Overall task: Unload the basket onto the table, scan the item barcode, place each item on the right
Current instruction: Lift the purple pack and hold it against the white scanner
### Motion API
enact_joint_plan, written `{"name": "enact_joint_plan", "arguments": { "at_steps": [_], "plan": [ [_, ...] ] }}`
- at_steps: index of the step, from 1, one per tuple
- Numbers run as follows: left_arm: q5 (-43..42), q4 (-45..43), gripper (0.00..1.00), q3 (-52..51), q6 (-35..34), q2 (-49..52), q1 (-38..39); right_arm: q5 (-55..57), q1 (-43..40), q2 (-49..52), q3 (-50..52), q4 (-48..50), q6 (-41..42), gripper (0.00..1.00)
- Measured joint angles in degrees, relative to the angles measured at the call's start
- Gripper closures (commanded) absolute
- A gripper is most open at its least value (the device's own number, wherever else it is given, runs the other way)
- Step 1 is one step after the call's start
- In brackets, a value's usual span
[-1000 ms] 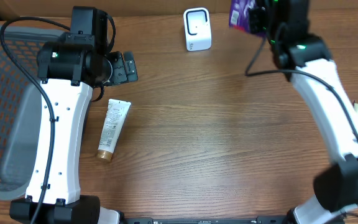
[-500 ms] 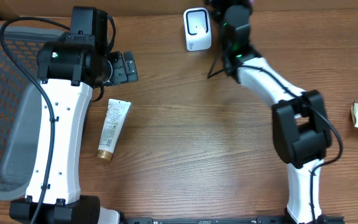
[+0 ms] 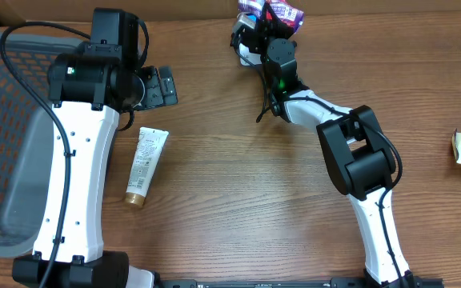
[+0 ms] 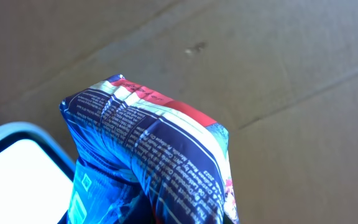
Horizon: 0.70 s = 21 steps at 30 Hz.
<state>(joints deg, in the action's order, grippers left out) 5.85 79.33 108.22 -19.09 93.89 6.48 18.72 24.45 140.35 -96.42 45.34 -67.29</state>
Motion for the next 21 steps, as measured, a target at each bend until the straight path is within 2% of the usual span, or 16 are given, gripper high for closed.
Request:
{"name": "enact_joint_plan", "arguments": {
  "at_steps": [5,9,21],
  "plan": [
    [0.0,0.0,0.0,0.0,0.0,0.0,0.0,-1.2,0.2,0.1,0.0,-0.3,-4.6,0.96],
    [0.0,0.0,0.0,0.0,0.0,0.0,0.0,-2.1,1.1,0.1,0.0,-4.3,-7.1,0.96],
    [0.0,0.0,0.0,0.0,0.0,0.0,0.0,-1.8,3.8,0.1,-0.1,-7.3,-8.5,0.96]
  ]
}}
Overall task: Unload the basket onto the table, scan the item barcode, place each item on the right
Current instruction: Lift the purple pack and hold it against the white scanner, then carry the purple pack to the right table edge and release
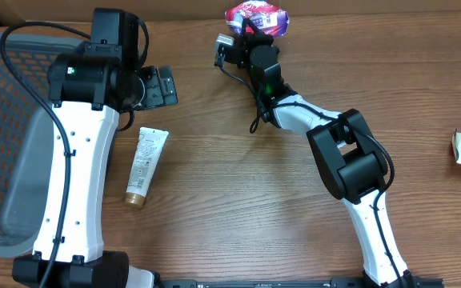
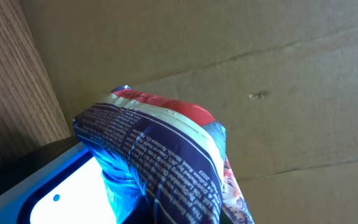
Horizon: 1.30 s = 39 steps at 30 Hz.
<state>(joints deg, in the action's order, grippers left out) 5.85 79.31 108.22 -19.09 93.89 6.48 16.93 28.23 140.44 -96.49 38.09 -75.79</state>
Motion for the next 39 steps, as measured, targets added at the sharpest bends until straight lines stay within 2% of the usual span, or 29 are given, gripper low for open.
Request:
{"name": "enact_joint_plan", "arguments": {
  "at_steps": [10,18,22,25,27,32,39],
  "plan": [
    [0.0,0.0,0.0,0.0,0.0,0.0,0.0,1.2,0.0,0.0,0.0,1.0,6.1,0.96],
    [0.0,0.0,0.0,0.0,0.0,0.0,0.0,2.3,0.3,0.0,0.0,5.8,8.3,0.96],
    [0.0,0.0,0.0,0.0,0.0,0.0,0.0,8.2,0.1,-0.4,0.0,5.4,9.4,0.96],
    [0.0,0.0,0.0,0.0,0.0,0.0,0.0,18.9,-1.0,-2.0,0.0,1.8,15.6,0.97],
    [0.0,0.0,0.0,0.0,0.0,0.0,0.0,27.2,-2.6,-3.7,0.0,-4.5,22.4,0.97],
    [0.0,0.0,0.0,0.0,0.0,0.0,0.0,44.7,-10.0,-6.7,-0.6,-31.6,41.4,0.96],
    [0.0,0.0,0.0,-0.1,0.0,0.0,0.0,50.9,-20.5,-7.1,-0.7,-78.0,73.8,0.96]
  ]
}}
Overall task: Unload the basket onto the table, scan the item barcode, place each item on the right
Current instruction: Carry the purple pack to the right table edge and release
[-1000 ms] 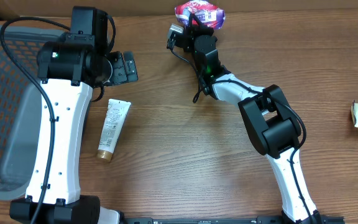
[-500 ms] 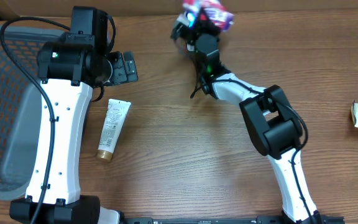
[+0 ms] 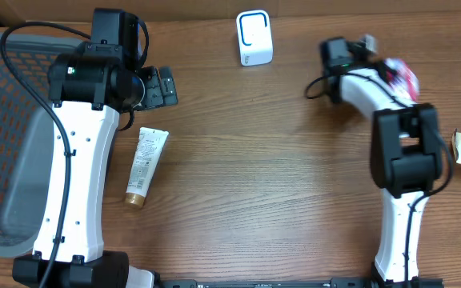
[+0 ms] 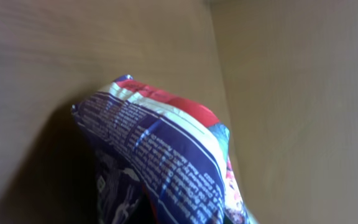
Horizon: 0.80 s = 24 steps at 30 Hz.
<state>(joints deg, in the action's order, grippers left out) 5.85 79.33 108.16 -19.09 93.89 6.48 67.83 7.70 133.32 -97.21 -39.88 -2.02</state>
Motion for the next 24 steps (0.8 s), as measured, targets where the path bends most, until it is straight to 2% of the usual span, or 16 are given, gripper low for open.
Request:
{"name": "enact_joint_plan", "arguments": {
  "at_steps": [4,5,7,8,9,16,22,24],
  "plan": [
    [0.0,0.0,0.0,0.0,0.0,0.0,0.0,-0.8,-7.9,-1.1,-0.4,-14.4,17.4,0.96],
    [0.0,0.0,0.0,0.0,0.0,0.0,0.0,-1.0,-10.2,-1.3,-0.4,-16.7,20.2,0.92],
    [0.0,0.0,0.0,0.0,0.0,0.0,0.0,-1.6,-15.7,-1.4,-0.5,-20.0,25.6,0.51],
    [0.0,0.0,0.0,0.0,0.0,0.0,0.0,-2.1,-18.5,-1.4,-0.6,-21.0,27.6,0.09],
    [0.0,0.0,0.0,0.0,0.0,0.0,0.0,-3.2,-21.3,-1.5,-0.6,-21.6,29.1,0.0],
    [0.0,0.0,0.0,0.0,0.0,0.0,0.0,-22.3,-34.2,-3.8,-1.8,-22.5,27.2,0.0],
    [0.0,0.0,0.0,0.0,0.0,0.0,0.0,-58.1,-39.4,-12.3,-13.6,-24.0,20.1,0.0],
    [0.0,0.0,0.0,0.0,0.0,0.0,0.0,-65.0,-39.3,-14.8,-17.9,-24.9,18.6,0.0]
  ]
}}
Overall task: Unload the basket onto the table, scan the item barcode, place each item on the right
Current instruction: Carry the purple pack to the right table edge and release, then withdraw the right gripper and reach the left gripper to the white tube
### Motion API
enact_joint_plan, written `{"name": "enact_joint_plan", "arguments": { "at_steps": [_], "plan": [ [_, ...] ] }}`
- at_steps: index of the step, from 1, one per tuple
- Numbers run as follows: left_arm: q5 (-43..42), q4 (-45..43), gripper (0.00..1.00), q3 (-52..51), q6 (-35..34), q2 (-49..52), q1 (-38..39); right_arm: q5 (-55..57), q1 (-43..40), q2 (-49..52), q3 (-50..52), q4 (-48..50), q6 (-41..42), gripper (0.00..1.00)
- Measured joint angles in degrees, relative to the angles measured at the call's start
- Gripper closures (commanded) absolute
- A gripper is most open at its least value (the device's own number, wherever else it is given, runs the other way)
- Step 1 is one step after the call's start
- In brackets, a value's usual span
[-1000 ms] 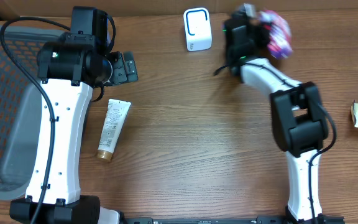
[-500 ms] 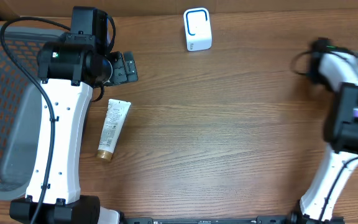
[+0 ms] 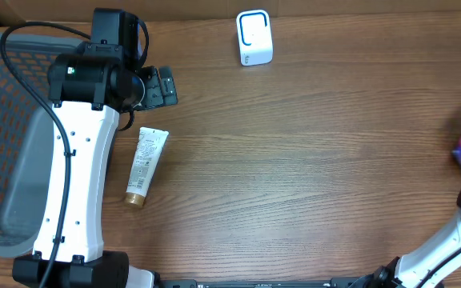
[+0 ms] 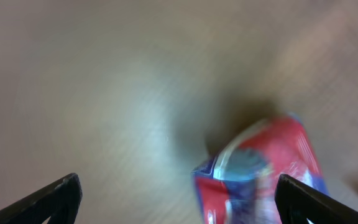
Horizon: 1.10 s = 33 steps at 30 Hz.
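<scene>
The red and blue snack packet lies on the wooden table at its far right edge. In the right wrist view the packet (image 4: 263, 171) is blurred, below and a little right of centre, with my right gripper (image 4: 179, 202) open above it; its two fingertips (image 4: 64, 193) stand wide apart and touch nothing. The white scanner with a blue ring (image 3: 254, 38) stands at the back of the table, far from the packet. My left gripper (image 3: 157, 86) hangs open and empty at the back left.
A cream tube with a gold cap (image 3: 144, 166) lies beside the left arm. A grey mesh basket (image 3: 6, 128) fills the left side. Part of the right arm shows at the right edge.
The right gripper was shut on the packet above the table's right side. Now the packet lies at the far right edge and the gripper is open over it. The left arm has not moved.
My right gripper first held the packet against the scanner at the back of the table. Soon after it still held it there, turned a little. Then it held the packet over the right side, away from the scanner. Now the packet lies released at the right edge.
</scene>
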<state>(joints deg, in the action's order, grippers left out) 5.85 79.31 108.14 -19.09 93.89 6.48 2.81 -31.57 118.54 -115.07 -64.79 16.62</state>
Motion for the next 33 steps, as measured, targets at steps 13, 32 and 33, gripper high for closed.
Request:
{"name": "enact_joint_plan", "arguments": {
  "at_steps": [13,32,33],
  "plan": [
    [0.0,0.0,0.0,0.0,0.0,0.0,0.0,-24.0,30.0,-12.4,-4.5,-8.5,-3.8,0.0],
    [0.0,-8.1,0.0,-0.1,0.9,0.0,0.0,-40.1,63.1,-10.4,26.4,16.4,3.2,0.0],
    [0.2,-9.3,0.0,-0.1,1.3,0.0,0.0,-40.1,64.5,-10.4,26.5,18.2,3.4,0.0]
  ]
}}
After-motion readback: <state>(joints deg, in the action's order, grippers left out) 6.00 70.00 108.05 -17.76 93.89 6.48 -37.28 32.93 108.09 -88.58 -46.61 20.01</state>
